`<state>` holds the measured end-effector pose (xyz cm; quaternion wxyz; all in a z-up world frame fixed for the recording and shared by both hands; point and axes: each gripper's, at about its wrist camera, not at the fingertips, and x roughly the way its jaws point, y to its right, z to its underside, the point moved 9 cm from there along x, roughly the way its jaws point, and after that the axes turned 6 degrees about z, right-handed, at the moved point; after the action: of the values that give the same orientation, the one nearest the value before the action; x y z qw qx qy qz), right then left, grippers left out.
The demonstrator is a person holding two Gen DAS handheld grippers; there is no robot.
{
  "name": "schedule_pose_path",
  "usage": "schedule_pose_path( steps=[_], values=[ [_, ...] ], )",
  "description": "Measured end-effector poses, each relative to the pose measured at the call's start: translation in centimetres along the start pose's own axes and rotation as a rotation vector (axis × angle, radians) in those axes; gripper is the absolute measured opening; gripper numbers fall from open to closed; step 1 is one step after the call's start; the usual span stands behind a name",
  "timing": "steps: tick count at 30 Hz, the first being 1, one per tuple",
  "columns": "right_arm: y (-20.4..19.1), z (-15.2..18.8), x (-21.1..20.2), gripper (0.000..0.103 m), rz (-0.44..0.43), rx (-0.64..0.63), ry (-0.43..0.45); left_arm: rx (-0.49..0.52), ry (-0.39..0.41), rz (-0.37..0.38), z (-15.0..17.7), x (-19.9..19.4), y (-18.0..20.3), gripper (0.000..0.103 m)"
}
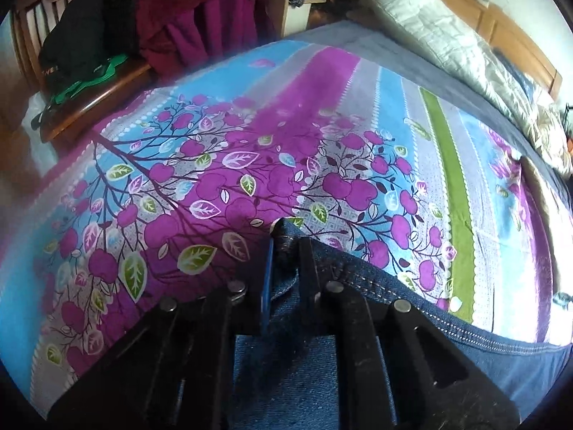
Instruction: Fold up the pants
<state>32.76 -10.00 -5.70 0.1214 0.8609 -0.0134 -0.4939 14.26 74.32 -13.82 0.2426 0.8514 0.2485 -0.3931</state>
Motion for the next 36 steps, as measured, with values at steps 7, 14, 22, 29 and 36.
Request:
schedule_pose_path(
  steps=[7,14,22,29,36],
  values=[
    [1.9,0.5,-9.9,0.027,-0.059,0.108,0.149,-0.052,0.083,0.091,-0.9,-3.9,-0.2,0.012],
    [5.2,9.3,-21.4,0.027,-0.134,0.245,0.181,-0.096,0.259,0.277,1.0,-15.5,-1.8,0.011],
    [10.0,24.5,-24.4,0.027,-0.169,0.449,0.069,-0.265,0.349,0.408,11.7,-27.0,-10.6,0.011],
    [9.9,32.4,-21.1,0.047,-0.205,0.591,-0.008,-0.287,0.175,0.288,21.7,-24.3,-14.7,0.017],
    [9.0,35.2,-22.9,0.056,-0.372,0.702,-0.031,-0.505,0.252,0.301,23.0,-27.0,-18.1,0.025]
  ],
)
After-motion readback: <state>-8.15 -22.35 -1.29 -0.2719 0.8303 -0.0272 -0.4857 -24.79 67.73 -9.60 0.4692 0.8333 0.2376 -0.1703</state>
